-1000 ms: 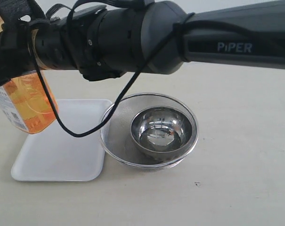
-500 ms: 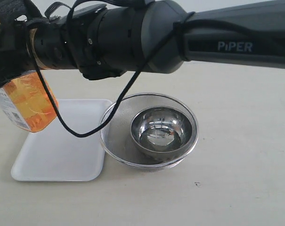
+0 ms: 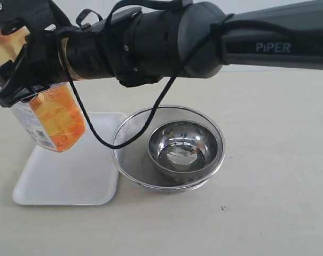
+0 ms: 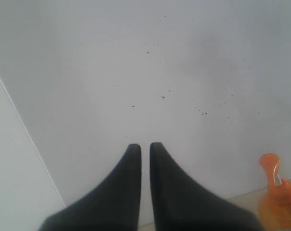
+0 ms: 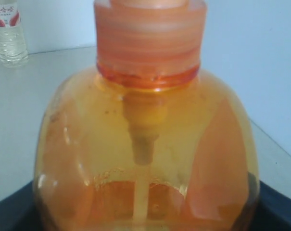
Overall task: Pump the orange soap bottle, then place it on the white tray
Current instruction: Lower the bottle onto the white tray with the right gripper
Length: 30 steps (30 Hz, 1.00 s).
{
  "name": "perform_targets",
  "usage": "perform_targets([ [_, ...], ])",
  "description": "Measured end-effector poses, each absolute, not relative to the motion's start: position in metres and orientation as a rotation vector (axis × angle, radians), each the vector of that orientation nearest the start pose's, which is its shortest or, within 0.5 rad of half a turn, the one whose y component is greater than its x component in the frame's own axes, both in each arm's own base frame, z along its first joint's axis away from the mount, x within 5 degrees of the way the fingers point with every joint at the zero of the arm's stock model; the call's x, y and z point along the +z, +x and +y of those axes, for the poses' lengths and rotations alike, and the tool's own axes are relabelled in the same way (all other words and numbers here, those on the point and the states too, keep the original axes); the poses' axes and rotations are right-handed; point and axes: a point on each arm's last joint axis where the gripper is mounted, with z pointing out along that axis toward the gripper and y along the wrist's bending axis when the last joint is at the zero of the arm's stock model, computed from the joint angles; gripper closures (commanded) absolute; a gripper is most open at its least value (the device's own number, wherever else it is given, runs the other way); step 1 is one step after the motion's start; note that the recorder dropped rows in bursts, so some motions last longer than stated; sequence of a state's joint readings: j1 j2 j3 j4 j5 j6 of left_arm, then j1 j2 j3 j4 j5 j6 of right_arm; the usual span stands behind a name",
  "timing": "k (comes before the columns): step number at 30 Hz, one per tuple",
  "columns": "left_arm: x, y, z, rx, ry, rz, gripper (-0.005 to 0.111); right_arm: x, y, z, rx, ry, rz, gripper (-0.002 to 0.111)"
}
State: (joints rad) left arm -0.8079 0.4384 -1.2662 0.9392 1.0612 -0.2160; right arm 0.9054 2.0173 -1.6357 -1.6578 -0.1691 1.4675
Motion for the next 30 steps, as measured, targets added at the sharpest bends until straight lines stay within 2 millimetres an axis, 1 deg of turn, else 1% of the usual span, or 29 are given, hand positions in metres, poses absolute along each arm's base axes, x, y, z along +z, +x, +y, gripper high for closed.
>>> perform_targets([
  [4,0.496,0.019,0.073,0.223,0.242,1.483,0.102,0.26,0.294,0.398,0.629,-1.136,1.615,0.108],
  [14,0.496,0.019,0.073,0.223,0.242,1.483,0.102,0.239,0.305,0.397,0.611,-1.138,1.663,0.108],
  [30,0.496,0.019,0.073,0.223,0.242,1.483,0.102,0.237,0.308,0.396,0.579,-1.111,1.677,0.108],
])
